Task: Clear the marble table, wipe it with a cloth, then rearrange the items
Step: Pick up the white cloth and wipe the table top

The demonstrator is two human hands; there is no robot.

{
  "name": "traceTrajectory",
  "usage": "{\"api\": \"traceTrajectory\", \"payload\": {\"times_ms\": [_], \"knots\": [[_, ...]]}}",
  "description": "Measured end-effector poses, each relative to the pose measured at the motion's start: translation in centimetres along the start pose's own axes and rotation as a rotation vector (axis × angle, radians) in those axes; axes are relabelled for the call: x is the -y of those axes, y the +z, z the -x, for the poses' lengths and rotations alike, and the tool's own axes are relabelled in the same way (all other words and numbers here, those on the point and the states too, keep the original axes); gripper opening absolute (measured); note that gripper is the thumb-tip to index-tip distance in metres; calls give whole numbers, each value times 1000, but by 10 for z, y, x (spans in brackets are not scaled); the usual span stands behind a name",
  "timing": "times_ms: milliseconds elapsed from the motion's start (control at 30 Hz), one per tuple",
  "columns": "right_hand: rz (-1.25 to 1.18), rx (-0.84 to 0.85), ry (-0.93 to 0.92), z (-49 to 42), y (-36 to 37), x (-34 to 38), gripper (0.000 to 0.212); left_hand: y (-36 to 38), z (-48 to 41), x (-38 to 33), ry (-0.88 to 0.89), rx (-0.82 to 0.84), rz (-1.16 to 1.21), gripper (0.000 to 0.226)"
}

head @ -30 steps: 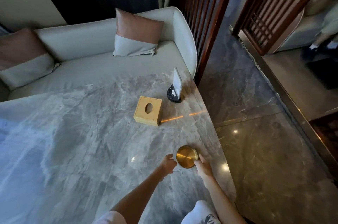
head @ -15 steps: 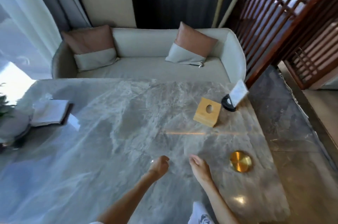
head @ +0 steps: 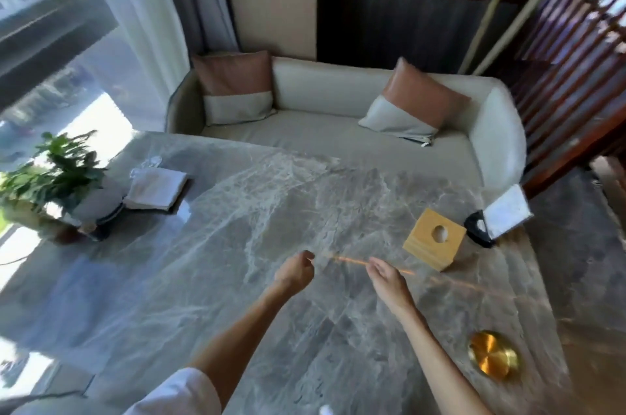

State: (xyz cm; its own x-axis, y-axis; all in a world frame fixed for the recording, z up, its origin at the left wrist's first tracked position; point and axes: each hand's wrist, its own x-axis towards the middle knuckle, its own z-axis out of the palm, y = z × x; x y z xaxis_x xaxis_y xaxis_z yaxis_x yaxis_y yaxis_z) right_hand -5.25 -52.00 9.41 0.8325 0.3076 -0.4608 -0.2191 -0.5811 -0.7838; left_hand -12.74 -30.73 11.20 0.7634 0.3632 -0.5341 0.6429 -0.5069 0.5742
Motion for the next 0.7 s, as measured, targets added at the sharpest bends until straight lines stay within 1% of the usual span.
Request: {"api": "traceTrajectory", "payload": {"times_ms": [67,167,267,367,467,600,700], "knots": [[76,53,-15,-9,17,6,39,-17,8,26,-65,-48,-23,47],[147,116,-32,-13,50,17,42,-41,23,76,-158,-53,-21,47],[206,223,-11,-4,90,33,48,-65,33,133,-239,-71,-23,46],[233,283,5,4,132,47,54,-90,37,180,-257,-76,-17,43],[245,240,48,14,168,55,55,-115,29,222,-227,-29,-42,43],[281,120,73,42,215,60,55,-147,21,260,-167,34,-114,44],[324,116,84,64,241,68,55,-166,20,278,-142,39,-150,43]]}}
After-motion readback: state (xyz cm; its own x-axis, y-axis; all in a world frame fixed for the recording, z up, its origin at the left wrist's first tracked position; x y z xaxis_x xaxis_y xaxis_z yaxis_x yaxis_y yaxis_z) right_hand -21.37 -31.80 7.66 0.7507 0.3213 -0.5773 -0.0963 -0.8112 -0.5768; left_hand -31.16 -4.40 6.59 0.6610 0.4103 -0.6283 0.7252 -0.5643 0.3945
